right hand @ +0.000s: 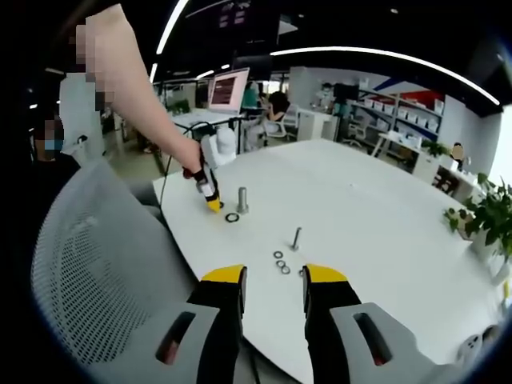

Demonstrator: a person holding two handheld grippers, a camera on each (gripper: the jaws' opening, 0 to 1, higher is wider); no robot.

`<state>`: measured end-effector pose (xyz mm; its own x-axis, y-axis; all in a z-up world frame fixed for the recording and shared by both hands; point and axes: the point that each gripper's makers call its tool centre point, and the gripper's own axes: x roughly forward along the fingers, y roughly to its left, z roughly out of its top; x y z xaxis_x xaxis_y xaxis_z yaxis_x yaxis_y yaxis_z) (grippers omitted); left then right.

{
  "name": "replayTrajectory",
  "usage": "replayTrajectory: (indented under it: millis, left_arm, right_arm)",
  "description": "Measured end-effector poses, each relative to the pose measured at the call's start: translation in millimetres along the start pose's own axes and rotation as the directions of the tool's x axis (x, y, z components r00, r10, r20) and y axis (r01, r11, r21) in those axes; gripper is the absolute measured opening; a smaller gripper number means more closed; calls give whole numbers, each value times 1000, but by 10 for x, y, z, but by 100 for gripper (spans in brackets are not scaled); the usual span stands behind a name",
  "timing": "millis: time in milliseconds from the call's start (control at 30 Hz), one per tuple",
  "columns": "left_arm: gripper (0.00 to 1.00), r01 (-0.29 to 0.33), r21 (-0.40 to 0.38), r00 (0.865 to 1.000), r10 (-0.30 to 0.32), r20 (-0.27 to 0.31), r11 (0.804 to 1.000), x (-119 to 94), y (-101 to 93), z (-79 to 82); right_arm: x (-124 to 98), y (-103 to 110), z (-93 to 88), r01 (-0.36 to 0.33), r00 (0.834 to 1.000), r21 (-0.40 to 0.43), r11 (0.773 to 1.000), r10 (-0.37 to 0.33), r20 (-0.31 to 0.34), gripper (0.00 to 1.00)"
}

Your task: Place the washer onto the threaded stud by aligning its center hole with the stud, sliding it down to the base, and recovering from edge contact or off-axis alignment until the washer reaches the visible bottom stop.

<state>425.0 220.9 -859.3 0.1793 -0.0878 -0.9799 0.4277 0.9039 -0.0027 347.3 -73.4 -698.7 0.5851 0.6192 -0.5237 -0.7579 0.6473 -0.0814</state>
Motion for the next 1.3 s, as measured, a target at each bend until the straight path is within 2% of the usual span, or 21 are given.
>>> replayTrajectory:
  millis: [567, 800, 1133, 1300]
  left_arm:
    - [30, 22, 97, 997, -15, -70, 995, 12, 4, 18]
    - [30, 24, 91, 998, -17, -68, 996, 16, 14, 14]
    - [29, 14, 84, 995, -6, -95, 996, 11, -5, 2]
    - [29, 4, 71, 997, 1, -72, 997, -1, -10, -6]
  right_arm:
    - [3, -13, -15, 9, 1000, -6, 1000, -9, -10, 30]
    - [6, -22, -24, 15, 1000, -7, 1000, -15, -15, 30]
    - [2, -39, -23, 24, 1000, -8, 1000, -24, -15, 30]
    - [-7, -55, -21, 30, 999, -6, 1000, -30, -12, 30]
